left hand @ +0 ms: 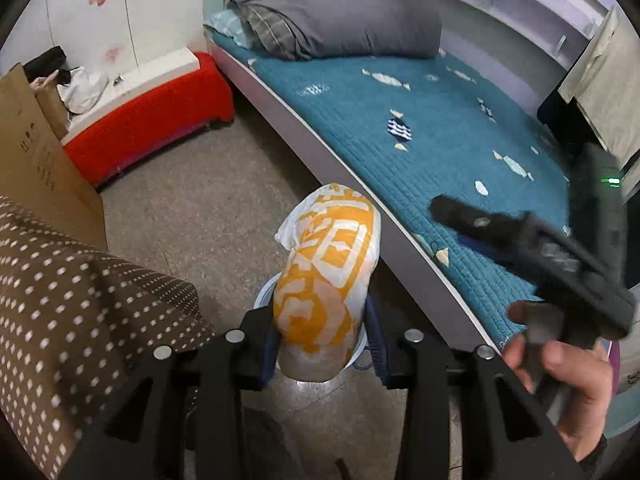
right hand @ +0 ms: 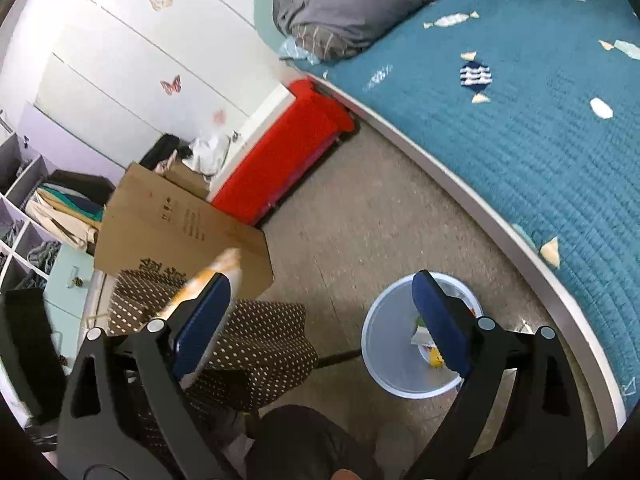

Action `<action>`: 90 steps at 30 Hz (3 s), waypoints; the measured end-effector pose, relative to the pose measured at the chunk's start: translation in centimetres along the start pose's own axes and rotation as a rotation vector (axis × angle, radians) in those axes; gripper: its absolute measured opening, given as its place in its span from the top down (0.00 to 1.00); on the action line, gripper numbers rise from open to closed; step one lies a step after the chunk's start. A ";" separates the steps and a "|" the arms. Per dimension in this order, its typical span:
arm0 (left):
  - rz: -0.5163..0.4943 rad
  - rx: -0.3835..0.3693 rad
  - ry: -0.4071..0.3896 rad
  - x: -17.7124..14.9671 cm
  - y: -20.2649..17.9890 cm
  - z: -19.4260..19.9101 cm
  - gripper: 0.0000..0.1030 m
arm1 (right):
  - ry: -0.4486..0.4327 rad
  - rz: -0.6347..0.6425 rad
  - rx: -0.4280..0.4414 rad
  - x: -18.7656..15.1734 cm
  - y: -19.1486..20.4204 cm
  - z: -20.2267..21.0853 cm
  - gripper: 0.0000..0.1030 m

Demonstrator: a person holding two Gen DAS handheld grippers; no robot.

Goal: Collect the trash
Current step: 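Carry the bread bag and blue wrapper over the wastebasket and open both grippers, then move both grippers back over the table toward the remaining items, then grasp the yellow-white box with the right gripper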

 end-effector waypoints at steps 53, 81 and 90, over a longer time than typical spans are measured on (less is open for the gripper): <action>0.291 0.238 -0.553 -4.5 19.3 28.4 0.09 | -0.097 0.541 0.172 -4.6 31.4 3.7 0.06; 0.638 0.511 -0.433 -14.9 42.2 27.5 0.09 | 0.327 1.176 0.088 -19.7 45.6 -18.5 0.08; 0.678 0.525 -0.410 -15.4 44.4 26.2 0.09 | 0.293 1.115 0.099 -21.1 47.1 -19.5 0.40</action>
Point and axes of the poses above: each gripper's, at about its wrist camera, not at the fingertips, and z roughly against the way its jaws point, y to its left, x to its top, the point moved 8 cm from there along -z, roughly the way its jaws point, and after that the axes turned 1 degree about z, right-handed, at the moved point
